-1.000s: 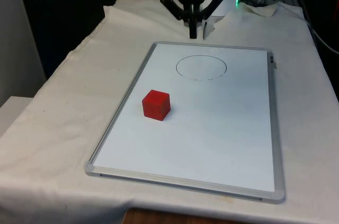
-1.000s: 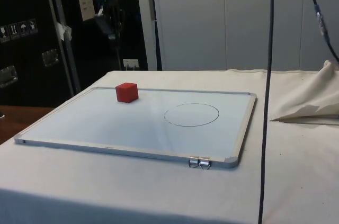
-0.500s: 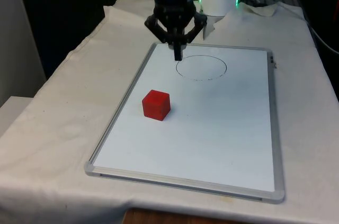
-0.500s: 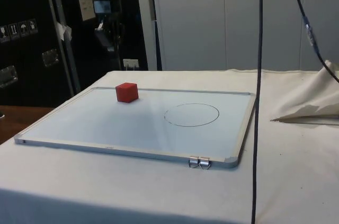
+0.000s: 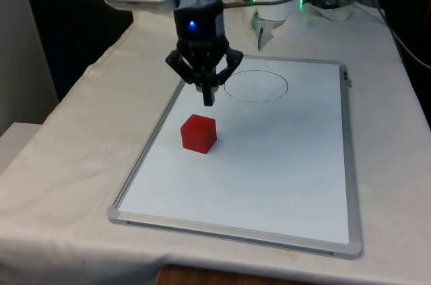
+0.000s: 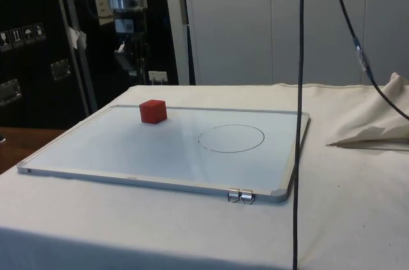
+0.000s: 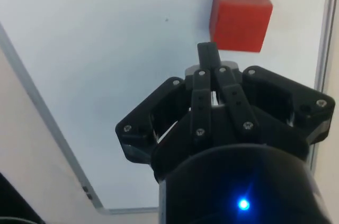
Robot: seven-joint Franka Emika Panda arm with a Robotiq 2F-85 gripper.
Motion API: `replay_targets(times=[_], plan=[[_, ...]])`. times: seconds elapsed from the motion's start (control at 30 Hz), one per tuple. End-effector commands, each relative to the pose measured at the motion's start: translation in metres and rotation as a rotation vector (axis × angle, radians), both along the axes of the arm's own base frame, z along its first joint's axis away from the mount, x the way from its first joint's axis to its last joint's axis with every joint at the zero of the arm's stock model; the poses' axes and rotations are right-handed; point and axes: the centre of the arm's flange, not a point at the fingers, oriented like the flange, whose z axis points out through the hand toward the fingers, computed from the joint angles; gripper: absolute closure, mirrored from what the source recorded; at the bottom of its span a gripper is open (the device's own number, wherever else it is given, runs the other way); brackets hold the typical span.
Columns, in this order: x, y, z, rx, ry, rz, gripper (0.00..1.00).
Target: Push the cube into the marked area.
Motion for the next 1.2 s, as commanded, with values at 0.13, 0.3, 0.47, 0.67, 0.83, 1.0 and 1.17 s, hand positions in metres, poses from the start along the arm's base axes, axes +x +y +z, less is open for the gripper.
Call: replay_targets(times=[0.13,0.3,0.47,0.67,0.83,1.0,1.17], plan=[[0.004,-0.011,-0.012,-0.002,-0.020,-0.026,1.00],[0.005,-0.016,-0.019,-0.007,-0.031,-0.041,1.00],[0.007,-0.023,-0.026,-0.016,-0.052,-0.060,1.00],[0.010,-0.028,-0.036,-0.029,-0.073,-0.078,1.00],[0.013,-0.030,-0.044,-0.038,-0.086,-0.090,1.00],[0.019,-0.033,-0.060,-0.048,-0.088,-0.106,1.00],[0.019,-0.034,-0.069,-0.053,-0.067,-0.117,1.00]])
